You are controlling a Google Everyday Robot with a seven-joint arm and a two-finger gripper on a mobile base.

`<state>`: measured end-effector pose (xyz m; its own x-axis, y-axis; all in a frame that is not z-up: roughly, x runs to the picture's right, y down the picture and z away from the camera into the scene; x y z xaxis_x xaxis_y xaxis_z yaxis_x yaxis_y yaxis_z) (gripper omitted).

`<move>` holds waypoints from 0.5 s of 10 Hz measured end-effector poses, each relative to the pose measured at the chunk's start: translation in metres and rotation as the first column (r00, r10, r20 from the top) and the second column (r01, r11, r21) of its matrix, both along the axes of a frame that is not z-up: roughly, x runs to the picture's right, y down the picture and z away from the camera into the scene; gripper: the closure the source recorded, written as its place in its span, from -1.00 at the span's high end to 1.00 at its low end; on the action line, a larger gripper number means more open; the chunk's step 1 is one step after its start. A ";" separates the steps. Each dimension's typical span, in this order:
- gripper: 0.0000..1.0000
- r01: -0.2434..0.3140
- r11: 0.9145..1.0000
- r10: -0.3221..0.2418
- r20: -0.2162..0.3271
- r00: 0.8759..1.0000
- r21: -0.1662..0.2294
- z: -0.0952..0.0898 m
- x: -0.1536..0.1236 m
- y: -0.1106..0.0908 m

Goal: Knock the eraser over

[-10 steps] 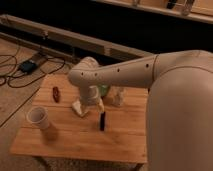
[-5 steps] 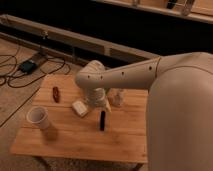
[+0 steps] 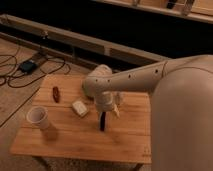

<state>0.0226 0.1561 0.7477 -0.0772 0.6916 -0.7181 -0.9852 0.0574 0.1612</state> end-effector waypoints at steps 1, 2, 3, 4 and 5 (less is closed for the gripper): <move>0.30 -0.009 1.000 0.009 -0.016 1.000 -0.002 -0.001 0.009 0.001; 0.30 -0.021 1.000 0.021 -0.029 0.999 -0.003 -0.003 0.016 0.001; 0.30 -0.033 0.999 0.033 -0.036 0.999 -0.002 -0.004 0.022 0.001; 0.30 -0.045 0.999 0.045 -0.034 0.998 0.001 -0.005 0.023 0.000; 0.30 -0.047 0.999 0.047 -0.028 0.998 0.002 -0.005 0.021 -0.001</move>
